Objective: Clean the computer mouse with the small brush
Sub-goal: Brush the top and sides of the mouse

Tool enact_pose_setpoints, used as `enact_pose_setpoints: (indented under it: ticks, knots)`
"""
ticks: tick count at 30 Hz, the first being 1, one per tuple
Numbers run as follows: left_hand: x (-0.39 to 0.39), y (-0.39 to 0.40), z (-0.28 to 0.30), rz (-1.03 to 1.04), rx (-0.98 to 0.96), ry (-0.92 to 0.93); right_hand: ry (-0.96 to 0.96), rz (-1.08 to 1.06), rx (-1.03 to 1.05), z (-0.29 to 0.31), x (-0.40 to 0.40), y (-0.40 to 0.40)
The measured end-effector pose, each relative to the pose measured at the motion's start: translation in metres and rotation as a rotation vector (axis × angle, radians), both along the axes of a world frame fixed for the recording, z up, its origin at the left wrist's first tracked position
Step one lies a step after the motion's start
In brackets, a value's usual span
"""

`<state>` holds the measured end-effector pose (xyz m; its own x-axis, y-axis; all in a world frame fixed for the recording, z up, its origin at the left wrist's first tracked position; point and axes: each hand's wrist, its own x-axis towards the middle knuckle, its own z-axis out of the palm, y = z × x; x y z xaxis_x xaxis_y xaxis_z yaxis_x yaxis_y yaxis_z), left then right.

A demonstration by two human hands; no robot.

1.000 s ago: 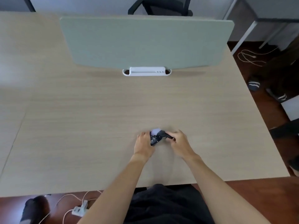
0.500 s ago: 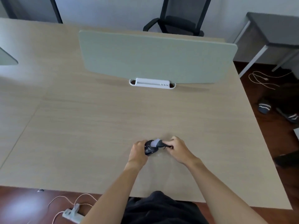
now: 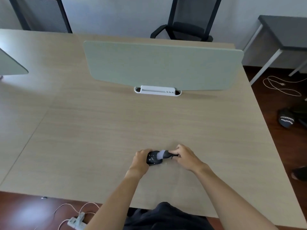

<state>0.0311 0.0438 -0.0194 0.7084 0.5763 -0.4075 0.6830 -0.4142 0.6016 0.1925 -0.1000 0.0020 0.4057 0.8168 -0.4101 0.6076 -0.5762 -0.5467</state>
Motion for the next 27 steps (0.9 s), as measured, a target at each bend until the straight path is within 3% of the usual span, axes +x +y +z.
enact_pose_setpoints:
  ticks: [3, 9, 12, 16, 22, 27]
  knots:
    - [-0.001, 0.003, -0.003, -0.001, 0.012, 0.02, -0.065, 0.046, -0.068, 0.002, 0.012, -0.009]
    - [0.004, 0.005, 0.001, -0.038, 0.041, 0.021, 0.08, -0.08, 0.157, 0.008, 0.001, 0.011]
    - [0.004, 0.006, 0.002, -0.054, 0.058, 0.027, 0.077, -0.025, 0.106, 0.006, -0.006, 0.01]
    - [0.003, 0.005, 0.001, -0.063, 0.063, 0.045, -0.107, 0.104, -0.073, 0.004, 0.006, -0.01]
    - [-0.001, 0.01, 0.004, -0.028, 0.037, 0.059, -0.032, -0.015, 0.17, 0.017, -0.002, 0.015]
    - [-0.01, 0.003, 0.002, -0.001, 0.012, -0.059, -0.037, 0.119, 0.065, 0.012, -0.016, 0.017]
